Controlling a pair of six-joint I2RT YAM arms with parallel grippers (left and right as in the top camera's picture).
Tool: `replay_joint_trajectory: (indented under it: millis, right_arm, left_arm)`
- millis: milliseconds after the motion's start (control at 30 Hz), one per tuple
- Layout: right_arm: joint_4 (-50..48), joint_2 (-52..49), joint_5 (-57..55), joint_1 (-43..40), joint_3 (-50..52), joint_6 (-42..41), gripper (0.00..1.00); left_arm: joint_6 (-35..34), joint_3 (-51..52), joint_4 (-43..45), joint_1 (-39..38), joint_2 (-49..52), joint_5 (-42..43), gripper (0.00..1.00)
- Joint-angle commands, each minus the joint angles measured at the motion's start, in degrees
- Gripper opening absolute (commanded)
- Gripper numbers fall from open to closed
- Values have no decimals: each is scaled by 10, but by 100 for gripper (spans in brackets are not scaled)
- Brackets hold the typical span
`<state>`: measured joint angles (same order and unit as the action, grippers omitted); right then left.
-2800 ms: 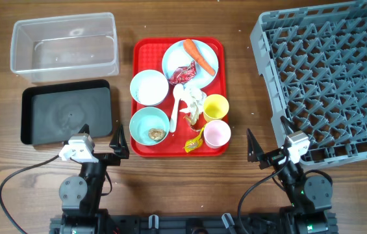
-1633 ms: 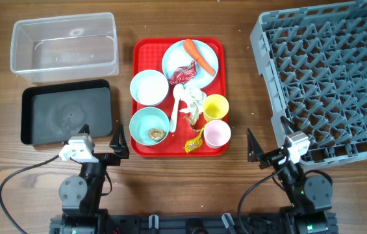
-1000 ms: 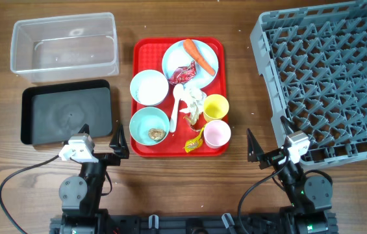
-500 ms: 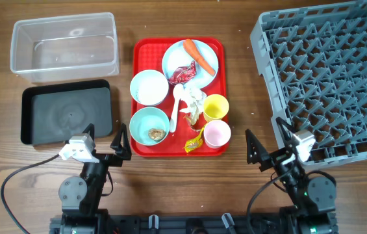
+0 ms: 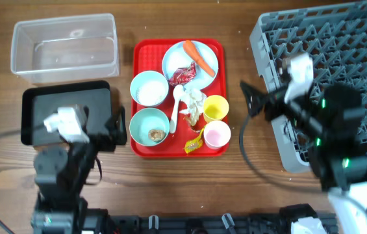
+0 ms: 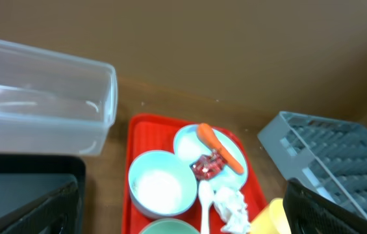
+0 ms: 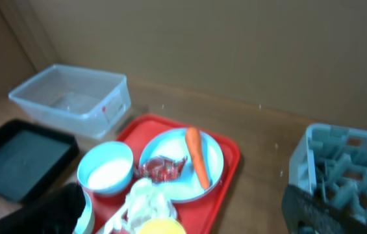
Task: Sort waste into correct bins and load items into the dishwasher rack
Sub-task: 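Grasp the white bowl of rice with the left gripper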
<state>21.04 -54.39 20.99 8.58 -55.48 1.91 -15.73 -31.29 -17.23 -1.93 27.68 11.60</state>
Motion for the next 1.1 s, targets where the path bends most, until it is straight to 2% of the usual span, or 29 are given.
replay_joint_trajectory:
  millis: [0, 133, 233, 333, 367, 433, 567, 667, 767, 833, 933, 1000, 1067]
  right_arm:
    - [75, -96, 18, 2, -117, 32, 100]
    - [162, -193, 23, 2, -205, 41, 100]
    - [160, -234, 34, 2, -207, 41, 100]
    - [161, -263, 57, 2, -206, 30, 100]
    - [161, -275, 61, 2, -206, -9, 100]
    - [153, -291, 61, 2, -206, -37, 100]
    - [121, -305, 61, 2, -206, -66, 100]
    - [132, -305, 61, 2, -206, -66, 100]
    - [144, -305, 61, 2, -206, -66, 100]
    - [150, -305, 61, 2, -206, -67, 100]
    - [168, -305, 61, 2, -206, -69, 100]
    - [181, -305, 61, 2, -206, -68, 100]
    - [193, -305, 61, 2, -206, -68, 100]
  left_arm:
    - [25, -145, -81, -2, 157, 4, 100]
    - [25, -290, -205, -2, 322, 4, 100]
    - [24, -353, -252, -2, 438, 6, 100]
    - [25, -355, -247, -2, 497, 7, 100]
    - [25, -355, -237, -2, 524, 8, 100]
    - [24, -355, -224, -2, 551, 11, 100]
    - [24, -355, -221, -2, 559, 14, 100]
    - [26, -355, -176, -10, 562, 36, 100]
    - [49, -355, -110, -63, 589, 38, 100]
    - [54, -362, -98, -105, 630, 2, 100]
    - [111, -375, -88, -173, 706, -30, 100]
    - [111, -375, -82, -205, 747, -64, 99]
    - [110, -375, -82, -221, 788, -72, 92]
